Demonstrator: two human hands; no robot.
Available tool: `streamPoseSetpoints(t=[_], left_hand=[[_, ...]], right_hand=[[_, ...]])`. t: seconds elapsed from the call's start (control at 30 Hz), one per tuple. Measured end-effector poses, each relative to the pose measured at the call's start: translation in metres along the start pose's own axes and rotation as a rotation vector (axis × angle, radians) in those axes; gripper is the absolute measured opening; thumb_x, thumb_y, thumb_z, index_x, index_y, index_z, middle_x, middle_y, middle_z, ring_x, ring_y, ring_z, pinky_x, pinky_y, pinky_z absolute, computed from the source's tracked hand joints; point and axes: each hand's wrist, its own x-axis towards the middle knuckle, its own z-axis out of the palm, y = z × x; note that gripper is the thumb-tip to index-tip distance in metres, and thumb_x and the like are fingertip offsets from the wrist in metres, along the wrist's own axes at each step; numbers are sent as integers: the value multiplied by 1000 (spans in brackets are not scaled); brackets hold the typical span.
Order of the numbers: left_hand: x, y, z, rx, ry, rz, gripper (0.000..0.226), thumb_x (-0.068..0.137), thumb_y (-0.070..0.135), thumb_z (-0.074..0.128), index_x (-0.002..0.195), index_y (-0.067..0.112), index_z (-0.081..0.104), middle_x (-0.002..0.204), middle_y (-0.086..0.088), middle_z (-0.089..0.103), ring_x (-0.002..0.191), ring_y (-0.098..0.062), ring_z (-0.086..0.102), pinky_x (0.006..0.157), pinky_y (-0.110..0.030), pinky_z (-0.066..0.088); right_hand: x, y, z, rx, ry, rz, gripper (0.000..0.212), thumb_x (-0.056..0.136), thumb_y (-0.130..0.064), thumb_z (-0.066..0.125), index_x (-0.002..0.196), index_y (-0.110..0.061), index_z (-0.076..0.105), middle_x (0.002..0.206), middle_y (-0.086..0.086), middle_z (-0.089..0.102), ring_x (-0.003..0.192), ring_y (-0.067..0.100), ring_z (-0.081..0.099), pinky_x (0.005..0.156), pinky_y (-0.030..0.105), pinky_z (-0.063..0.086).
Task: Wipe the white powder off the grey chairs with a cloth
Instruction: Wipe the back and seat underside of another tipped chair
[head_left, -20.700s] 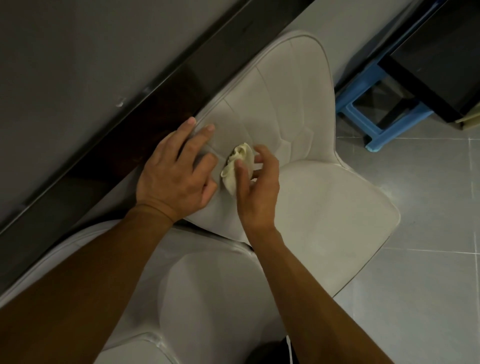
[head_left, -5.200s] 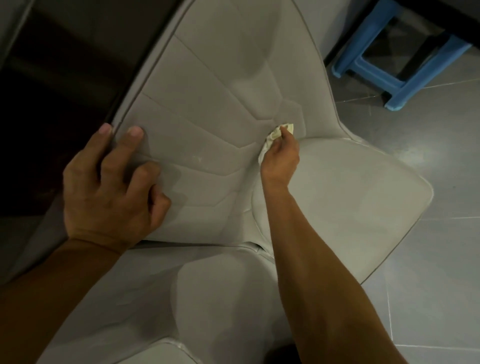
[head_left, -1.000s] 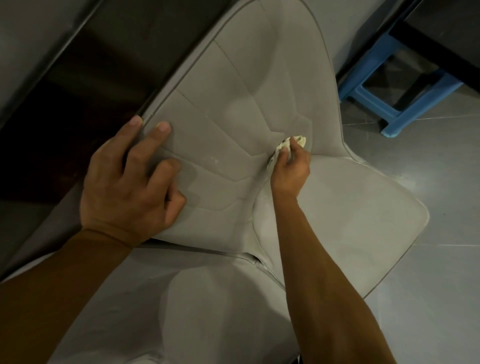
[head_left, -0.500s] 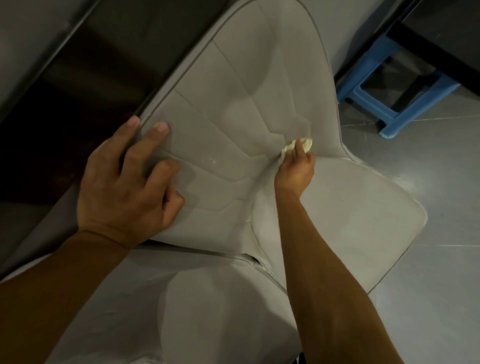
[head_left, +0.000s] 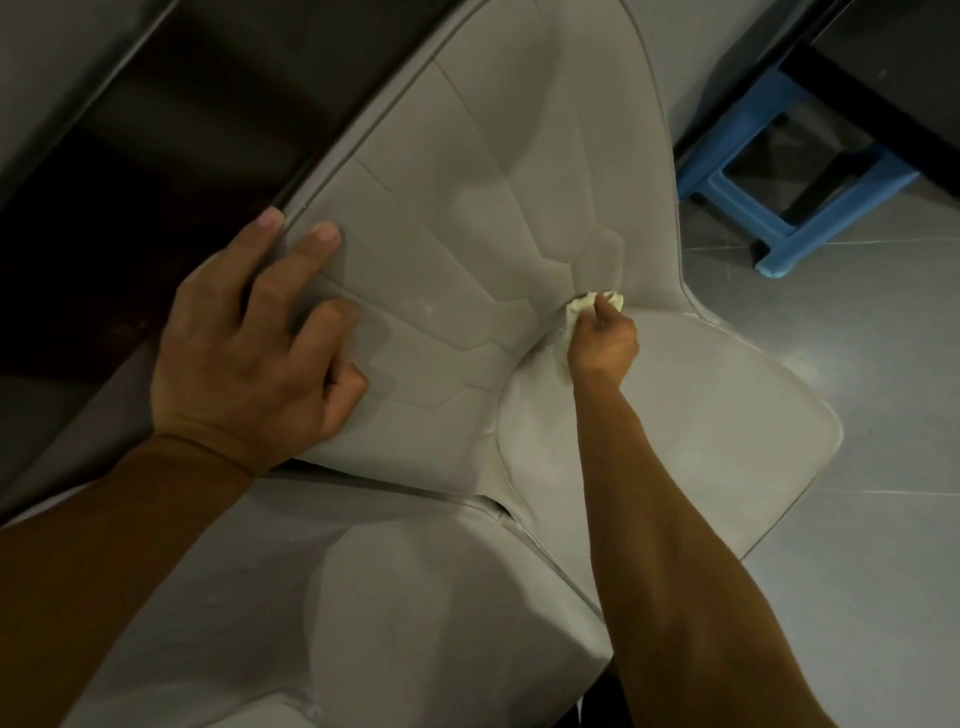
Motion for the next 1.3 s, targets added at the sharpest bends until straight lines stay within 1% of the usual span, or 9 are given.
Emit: streamPoseSetpoints(t=[0.1,0.27,0.37,0.47,0.57,0.77,1.0,1.17,1.3], left_hand=[[-1,-1,1,-15,-10,0,21,81,18,61,93,2,64,144,-21,46,124,-52,54,95,-60,49],[0,-2,0,-35,-25,3,20,81,18,60,92,1,65,145,-22,45,124,-51,56,95,-61,49],[0,-1,-1,-28,-21,-5,20,83,18,60,94,2,64,145,-21,46,126,-50,55,96,-60,49],[-1,-1,-2,-15,-19,-13,19,85,18,59,93,2,64,144,-21,46,127,-51,54,97,-60,49],[0,1,-3,-15,-19,-18,19,86,18,58,93,2,64,144,-21,47,129,-50,52,99,-59,48],[2,6,-8,5,-6,-41,18,86,18,57,94,3,63,142,-21,51,136,-46,43,100,-56,47],[4,7,-10,1,-1,-55,18,87,19,54,94,4,61,141,-21,52,136,-45,43,98,-57,47],[3,7,-9,10,-9,-58,18,87,20,55,93,5,62,140,-22,57,136,-44,44,100,-55,47],[4,7,-9,7,-8,-56,17,86,19,55,91,5,63,139,-22,58,136,-42,44,100,-54,46]], right_hand=[[-19,-14,-13,129,20,-55,36,99,-18,57,134,-12,63,125,10,60,116,24,59,102,22,41],[-111,-73,-25,300,-19,-720,31,95,-9,60,125,-9,67,107,7,60,94,24,61,80,35,52],[-156,-86,-13,192,-184,-947,32,96,-12,62,127,-10,67,111,8,58,97,26,59,85,35,50],[-157,-62,-1,129,-269,-826,34,96,-11,62,129,-14,67,118,6,58,106,25,57,91,41,50],[-150,-48,-15,69,-292,-693,34,96,-13,61,128,-19,68,111,-1,56,98,22,59,85,42,53],[-178,-77,-11,91,-241,-880,36,98,-10,55,132,-13,64,112,8,57,93,28,56,84,39,50],[-156,-53,-16,-68,-267,-746,35,96,-13,54,129,-17,67,104,4,57,88,23,58,78,43,52],[-184,-78,-11,147,-212,-817,34,99,-12,56,132,-15,64,107,2,54,92,22,58,83,36,51],[-183,-67,4,114,-257,-631,38,99,-14,48,133,-19,64,110,0,55,96,18,60,87,34,52]])
